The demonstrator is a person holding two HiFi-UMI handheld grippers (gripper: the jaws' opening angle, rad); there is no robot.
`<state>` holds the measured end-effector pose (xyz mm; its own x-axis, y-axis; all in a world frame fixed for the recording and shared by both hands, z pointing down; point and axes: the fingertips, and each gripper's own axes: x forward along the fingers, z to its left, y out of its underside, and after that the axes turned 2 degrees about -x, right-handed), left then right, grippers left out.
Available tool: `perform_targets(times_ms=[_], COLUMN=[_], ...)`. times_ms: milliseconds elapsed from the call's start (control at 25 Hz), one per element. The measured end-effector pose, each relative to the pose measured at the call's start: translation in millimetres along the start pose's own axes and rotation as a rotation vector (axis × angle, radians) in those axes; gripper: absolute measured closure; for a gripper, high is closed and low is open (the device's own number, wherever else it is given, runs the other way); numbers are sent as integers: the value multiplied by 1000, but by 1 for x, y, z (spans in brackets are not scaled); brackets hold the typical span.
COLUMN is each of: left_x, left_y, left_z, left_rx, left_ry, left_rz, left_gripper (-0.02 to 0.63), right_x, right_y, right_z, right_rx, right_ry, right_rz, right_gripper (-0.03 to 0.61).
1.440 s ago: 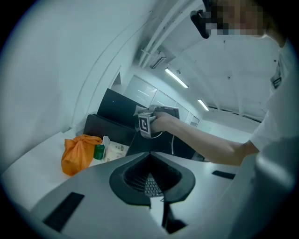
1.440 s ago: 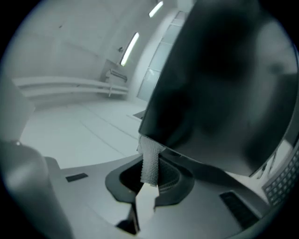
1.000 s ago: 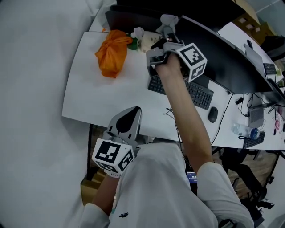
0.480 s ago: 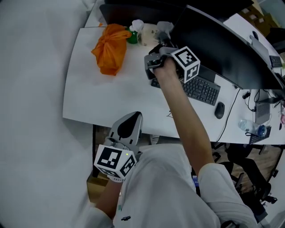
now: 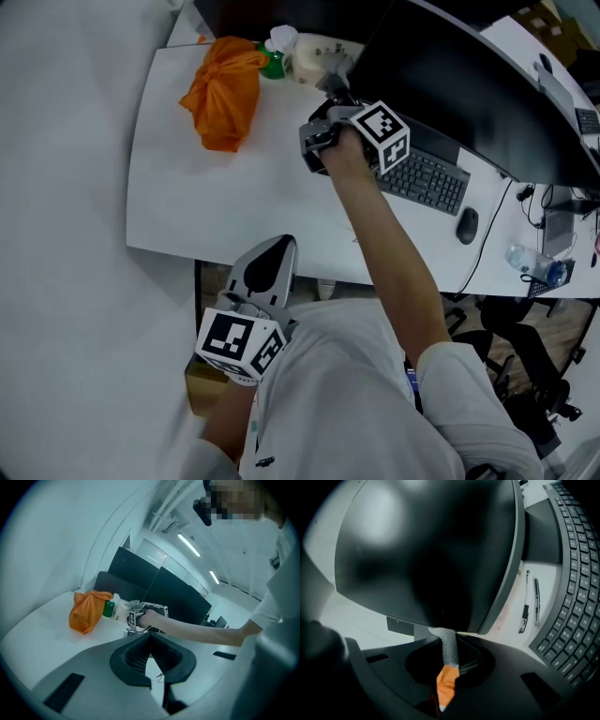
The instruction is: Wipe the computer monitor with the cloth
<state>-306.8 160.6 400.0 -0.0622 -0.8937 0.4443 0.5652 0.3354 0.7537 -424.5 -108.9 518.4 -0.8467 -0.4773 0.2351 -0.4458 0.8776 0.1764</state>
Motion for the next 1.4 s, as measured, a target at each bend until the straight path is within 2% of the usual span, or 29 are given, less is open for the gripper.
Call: perform_targets(times_ms=[320, 600, 720, 880, 1080, 1400], left_x=[7, 12, 15, 20, 30, 51], left_y=[9, 16, 16, 15, 21, 27], left_z=[-1, -9, -14, -21, -31, -71], left_rx=[-13, -12, -7, 2, 13, 49], left_ry=[-17, -24, -21, -16, -1, 40], left_rz=[22, 42, 45, 49, 71, 96], left_gripper=[594, 594, 594, 594, 594, 595], right_x=[6, 3, -3, -16, -34, -59], right_y=[8, 11, 8, -12, -38, -78], right_z=[-41, -66, -71, -81, -88, -106], right_rx=[-42, -161, -216, -252, -323, -275], right_ry=[72, 172, 185, 199, 165, 162], right_rz=[47, 120, 132, 89, 76, 31], right_gripper=[551, 552, 552, 552, 552, 552])
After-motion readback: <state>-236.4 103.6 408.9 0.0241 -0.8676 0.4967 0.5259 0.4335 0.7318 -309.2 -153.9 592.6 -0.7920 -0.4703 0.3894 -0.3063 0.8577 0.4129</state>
